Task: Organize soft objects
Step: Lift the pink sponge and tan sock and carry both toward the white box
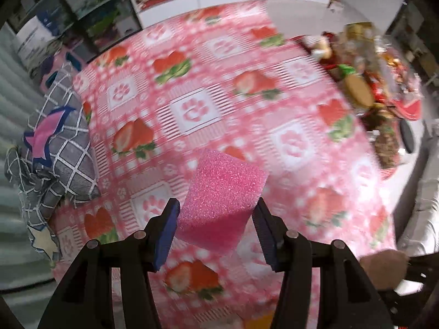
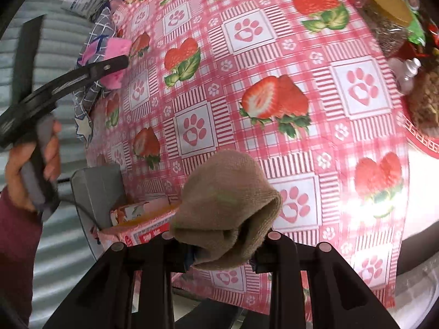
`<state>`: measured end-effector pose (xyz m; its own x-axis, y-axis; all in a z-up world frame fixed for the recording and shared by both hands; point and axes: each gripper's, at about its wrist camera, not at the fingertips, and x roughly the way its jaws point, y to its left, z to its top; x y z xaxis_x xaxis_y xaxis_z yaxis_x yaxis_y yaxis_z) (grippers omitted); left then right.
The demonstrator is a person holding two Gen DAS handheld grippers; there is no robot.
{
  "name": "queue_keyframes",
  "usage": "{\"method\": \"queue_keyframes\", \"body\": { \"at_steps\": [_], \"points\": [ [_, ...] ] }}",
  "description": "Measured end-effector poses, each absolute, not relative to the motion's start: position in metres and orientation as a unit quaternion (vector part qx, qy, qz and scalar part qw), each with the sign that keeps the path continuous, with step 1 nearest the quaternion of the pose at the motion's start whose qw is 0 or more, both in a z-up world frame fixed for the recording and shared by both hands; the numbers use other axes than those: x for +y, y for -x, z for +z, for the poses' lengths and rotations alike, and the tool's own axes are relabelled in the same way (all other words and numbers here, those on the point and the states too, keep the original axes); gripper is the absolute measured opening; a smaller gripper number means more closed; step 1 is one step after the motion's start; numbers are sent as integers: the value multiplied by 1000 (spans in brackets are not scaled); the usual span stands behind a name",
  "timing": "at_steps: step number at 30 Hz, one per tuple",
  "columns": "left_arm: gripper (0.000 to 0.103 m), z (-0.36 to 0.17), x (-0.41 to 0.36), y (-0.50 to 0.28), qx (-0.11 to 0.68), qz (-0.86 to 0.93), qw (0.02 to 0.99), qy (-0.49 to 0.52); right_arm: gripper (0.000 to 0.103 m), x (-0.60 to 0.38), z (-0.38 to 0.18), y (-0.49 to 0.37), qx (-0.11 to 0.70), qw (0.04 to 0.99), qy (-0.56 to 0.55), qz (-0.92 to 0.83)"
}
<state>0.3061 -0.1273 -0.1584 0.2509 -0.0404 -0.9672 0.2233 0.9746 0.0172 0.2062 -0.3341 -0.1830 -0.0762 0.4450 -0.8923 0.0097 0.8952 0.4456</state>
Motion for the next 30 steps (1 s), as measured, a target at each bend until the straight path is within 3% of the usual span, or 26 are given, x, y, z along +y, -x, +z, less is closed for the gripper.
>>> {"method": "queue_keyframes", "body": {
  "at_steps": [17,30],
  "points": [
    [58,-70,-242,-167,556,-242,787,-117,31,-388,-146,-128,685,701,-186,71],
    [58,-46,-247,-56,546,-310,767,-129,31,-400,-138,-58,685,704,-185,32]
  ]
}}
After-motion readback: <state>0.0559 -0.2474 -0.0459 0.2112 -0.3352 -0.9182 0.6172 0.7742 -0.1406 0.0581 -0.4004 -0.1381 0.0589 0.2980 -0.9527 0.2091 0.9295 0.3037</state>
